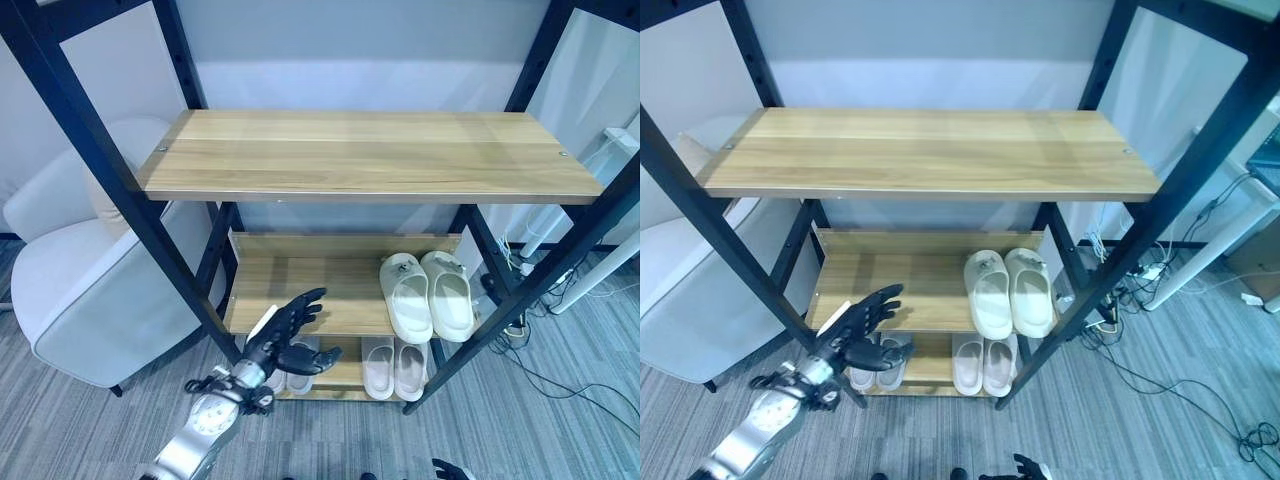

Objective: Arrange the slippers neatly on the shoe rack.

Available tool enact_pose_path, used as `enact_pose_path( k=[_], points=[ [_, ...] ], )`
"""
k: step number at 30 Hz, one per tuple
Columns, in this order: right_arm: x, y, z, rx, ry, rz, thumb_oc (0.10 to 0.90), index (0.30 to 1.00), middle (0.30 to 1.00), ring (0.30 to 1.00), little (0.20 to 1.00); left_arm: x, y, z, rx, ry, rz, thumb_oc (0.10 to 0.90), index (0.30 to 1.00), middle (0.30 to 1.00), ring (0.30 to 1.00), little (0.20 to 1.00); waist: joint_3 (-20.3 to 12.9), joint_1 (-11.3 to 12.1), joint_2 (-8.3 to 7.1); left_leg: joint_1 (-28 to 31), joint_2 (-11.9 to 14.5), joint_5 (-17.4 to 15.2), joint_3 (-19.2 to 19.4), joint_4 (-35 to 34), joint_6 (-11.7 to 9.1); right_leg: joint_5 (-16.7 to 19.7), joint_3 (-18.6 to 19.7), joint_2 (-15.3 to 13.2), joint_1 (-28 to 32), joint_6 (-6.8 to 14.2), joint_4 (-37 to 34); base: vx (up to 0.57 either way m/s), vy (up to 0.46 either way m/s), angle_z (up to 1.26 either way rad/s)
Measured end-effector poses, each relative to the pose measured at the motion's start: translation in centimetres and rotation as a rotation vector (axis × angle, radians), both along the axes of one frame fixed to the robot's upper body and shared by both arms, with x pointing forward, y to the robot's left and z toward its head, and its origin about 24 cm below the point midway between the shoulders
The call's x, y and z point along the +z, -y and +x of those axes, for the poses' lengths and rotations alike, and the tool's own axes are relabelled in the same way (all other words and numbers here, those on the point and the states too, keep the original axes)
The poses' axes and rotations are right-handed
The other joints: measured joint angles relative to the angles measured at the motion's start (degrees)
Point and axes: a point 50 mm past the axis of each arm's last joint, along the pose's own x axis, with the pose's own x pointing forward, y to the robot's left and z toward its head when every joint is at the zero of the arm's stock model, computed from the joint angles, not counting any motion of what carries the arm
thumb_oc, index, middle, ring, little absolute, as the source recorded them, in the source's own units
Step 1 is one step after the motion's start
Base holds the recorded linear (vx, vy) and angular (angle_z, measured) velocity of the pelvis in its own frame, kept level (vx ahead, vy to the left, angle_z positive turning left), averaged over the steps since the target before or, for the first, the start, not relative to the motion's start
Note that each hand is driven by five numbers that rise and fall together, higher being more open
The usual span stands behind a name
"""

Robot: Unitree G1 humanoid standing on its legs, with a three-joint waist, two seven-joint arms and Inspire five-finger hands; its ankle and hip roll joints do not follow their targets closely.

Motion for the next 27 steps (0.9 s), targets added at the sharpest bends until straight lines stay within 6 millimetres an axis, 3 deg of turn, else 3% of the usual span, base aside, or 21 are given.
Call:
enact_pose_path(
  k=[6, 7, 10, 14, 19, 23, 27],
  points=[
    [-0.1, -0.1, -0.4, 0.018, -0.014, 0.003, 0.8, 0.9, 0.9, 0.9, 0.9, -2.7, -1.7, -3.1, 0.027, -0.161, -0.037, 0.8, 0.9, 0.9, 0.9, 0.9, -0.09, 0.52, -0.11, 1.76, -0.09, -0.02, -0.77, 0.08, 0.03, -0.33, -0.79, -0.11, 2.04, 0.14, -0.01, 0.0, -0.001, 0.09],
    [-0.2, -0.2, -0.7, 0.026, -0.023, 0.007, 0.8, 0.9, 0.9, 0.9, 0.9, -4.0, -2.3, -4.0, 0.058, -0.246, -0.069, 0.8, 0.9, 0.9, 0.9, 0.9, -0.79, 0.93, -0.41, 1.8, -0.08, -0.19, -1.14, 0.0, 0.02, -0.63, -1.21, -0.1, 2.28, -0.07, 0.0, -0.01, 0.005, 0.09],
    [-0.3, -0.4, -1.3, 0.027, -0.04, 0.014, 0.8, 0.9, 0.9, 0.9, 0.9, -5.4, -3.6, -5.4, 0.113, -0.328, -0.061, 0.8, 0.9, 0.9, 0.9, 0.9, -1.55, 1.48, -0.96, 1.8, 0.01, -0.25, -1.39, -0.02, -0.1, -0.67, -1.46, -0.02, 2.45, -0.12, 0.0, -0.03, 0.01, 0.06],
    [-0.4, -0.5, -1.8, 0.024, -0.053, 0.022, 0.8, 0.9, 0.9, 0.9, 0.9, -7.8, -6.1, -7.3, 0.237, -0.45, -0.006, 0.8, 0.9, 0.9, 0.9, 0.9, -2.77, 1.41, -1.4, 1.74, -0.04, -0.28, -1.45, -0.02, -0.06, -0.72, -1.52, -0.06, 2.4, -0.15, 0.0, 0.0, 0.0, 0.0],
    [-0.5, -0.7, -2.1, 0.014, -0.062, 0.044, 0.8, 0.9, 0.9, 0.9, 0.9, -12.6, -8.5, -10.2, 0.38, -0.645, 0.207, 0.8, 0.9, 0.9, 0.9, 0.9, -3.97, 1.22, -1.63, 1.61, -0.14, -0.28, -1.74, -0.01, -0.05, -0.74, -1.8, -0.17, 2.41, -0.15, 0.0, 0.0, 0.001, 0.01],
    [-0.7, -1.1, -2.6, -0.023, -0.073, 0.082, 0.8, 0.9, 0.9, 0.9, 0.9, -15.9, -7.5, -12.7, 0.647, -0.874, 0.208, 0.8, 0.9, 0.9, 0.9, 0.9, -4.79, 0.37, -2.5, 1.08, -0.19, -0.16, -2.76, 0.11, -0.16, -0.92, -2.77, -0.18, 2.32, -0.36, 0.01, -0.01, 0.011, 0.11],
    [-0.9, -1.5, -3.2, -0.042, -0.099, 0.11, 0.8, 0.9, 0.9, 0.9, 0.9, -16.7, -6.9, -13.7, 0.58, -0.943, 0.295, 0.8, 0.9, 0.9, 0.9, 0.9, -5.28, -0.32, -3.24, 0.86, -0.1, -0.1, -3.05, 0.18, -0.24, -1.04, -3.1, -0.11, 2.21, -0.44, 0.01, 0.0, 0.0, 0.05]
  ],
)
